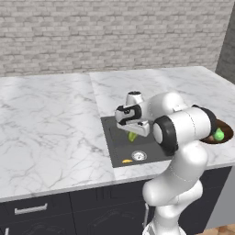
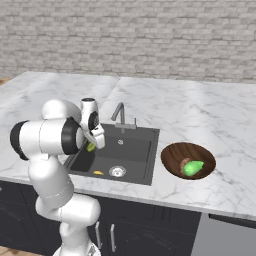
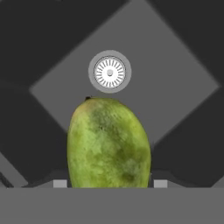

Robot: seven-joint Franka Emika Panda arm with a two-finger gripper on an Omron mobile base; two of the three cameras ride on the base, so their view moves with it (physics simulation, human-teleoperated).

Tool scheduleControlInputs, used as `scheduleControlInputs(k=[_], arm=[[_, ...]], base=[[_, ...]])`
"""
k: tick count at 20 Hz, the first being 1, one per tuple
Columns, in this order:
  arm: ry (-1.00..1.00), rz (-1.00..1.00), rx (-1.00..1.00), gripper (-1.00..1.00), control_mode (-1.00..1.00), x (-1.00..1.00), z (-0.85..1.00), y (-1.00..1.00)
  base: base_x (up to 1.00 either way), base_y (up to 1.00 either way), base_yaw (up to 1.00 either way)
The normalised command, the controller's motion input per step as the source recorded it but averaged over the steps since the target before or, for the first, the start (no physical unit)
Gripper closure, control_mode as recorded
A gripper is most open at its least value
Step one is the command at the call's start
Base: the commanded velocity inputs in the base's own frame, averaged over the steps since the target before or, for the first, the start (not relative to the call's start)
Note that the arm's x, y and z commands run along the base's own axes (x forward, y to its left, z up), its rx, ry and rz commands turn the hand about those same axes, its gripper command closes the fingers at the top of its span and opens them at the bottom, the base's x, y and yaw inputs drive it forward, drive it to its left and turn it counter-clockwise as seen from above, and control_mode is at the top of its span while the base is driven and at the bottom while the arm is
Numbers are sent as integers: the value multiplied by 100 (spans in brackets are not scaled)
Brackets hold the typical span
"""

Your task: There is a mixed pile of frozen fruits and vegetables on the counter. Locate all the frozen vegetables and place the items in a bowl on the counter. Take all the frozen fruits and defrost them in a running sink.

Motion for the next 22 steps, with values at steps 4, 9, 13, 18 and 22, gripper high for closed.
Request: scheduleControlInputs(k=[4, 9, 13, 18, 22], arm=[[0, 0, -3, 100, -100, 10, -42, -19], [0, 0, -5, 100, -100, 6, -39, -8], [0, 0, -1, 100, -100, 8, -24, -8], [0, 1, 0, 100, -100, 11, -26, -11], [0, 3, 0, 100, -100, 19, -28, -15]], base=[[0, 0, 0], [0, 0, 0], [0, 0, 0], [0, 0, 0], [0, 0, 0]])
